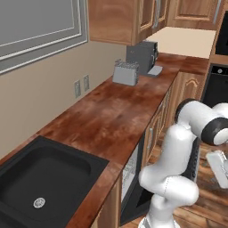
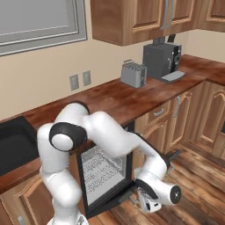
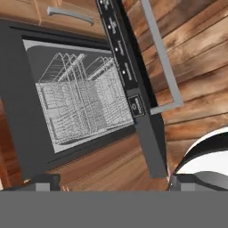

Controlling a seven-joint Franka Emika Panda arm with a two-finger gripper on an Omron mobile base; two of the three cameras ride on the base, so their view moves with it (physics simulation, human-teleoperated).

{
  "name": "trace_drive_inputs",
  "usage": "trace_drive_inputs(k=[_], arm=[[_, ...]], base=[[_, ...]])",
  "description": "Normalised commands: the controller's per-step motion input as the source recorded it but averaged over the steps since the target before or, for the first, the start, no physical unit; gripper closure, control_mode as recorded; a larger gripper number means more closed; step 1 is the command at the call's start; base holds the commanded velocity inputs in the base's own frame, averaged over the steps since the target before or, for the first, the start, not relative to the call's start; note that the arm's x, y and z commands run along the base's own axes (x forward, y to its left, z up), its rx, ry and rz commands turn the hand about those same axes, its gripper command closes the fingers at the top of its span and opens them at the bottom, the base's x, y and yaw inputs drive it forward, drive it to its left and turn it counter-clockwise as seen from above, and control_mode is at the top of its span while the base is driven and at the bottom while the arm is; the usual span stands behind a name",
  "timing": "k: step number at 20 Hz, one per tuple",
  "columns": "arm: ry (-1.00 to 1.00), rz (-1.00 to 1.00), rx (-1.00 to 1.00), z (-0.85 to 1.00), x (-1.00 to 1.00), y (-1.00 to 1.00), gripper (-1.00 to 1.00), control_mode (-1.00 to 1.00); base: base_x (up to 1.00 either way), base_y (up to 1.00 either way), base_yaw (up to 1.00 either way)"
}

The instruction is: Open the dishwasher door and pull out the top rack.

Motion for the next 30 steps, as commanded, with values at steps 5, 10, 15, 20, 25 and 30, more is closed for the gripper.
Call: trace_drive_inputs(k=[5, 10, 15, 20, 25, 30], arm=[[0.32, 0.03, -0.04, 1.0, -0.2, 0.38, -1.0, -1.0], [0.54, 0.0, 0.01, 0.79, 0.73, 0.46, -1.0, -1.0], [0.52, 0.0, 0.01, -0.01, 1.0, 0.48, -1.0, -1.0], [0.4, 0.0, 0.06, -0.63, 1.0, 0.0, -1.0, -1.0], [0.3, 0.0, 0.08, -0.69, 1.0, -0.17, -1.0, -1.0], [0.2, 0.0, 0.19, -0.4, 0.9, -0.35, -1.0, -1.0]], base=[[0.0, 0.0, 0.0], [0.0, 0.0, 0.0], [0.0, 0.0, 0.0], [0.0, 0.0, 0.0], [0.0, 0.0, 0.0], [0.0, 0.0, 0.0]])
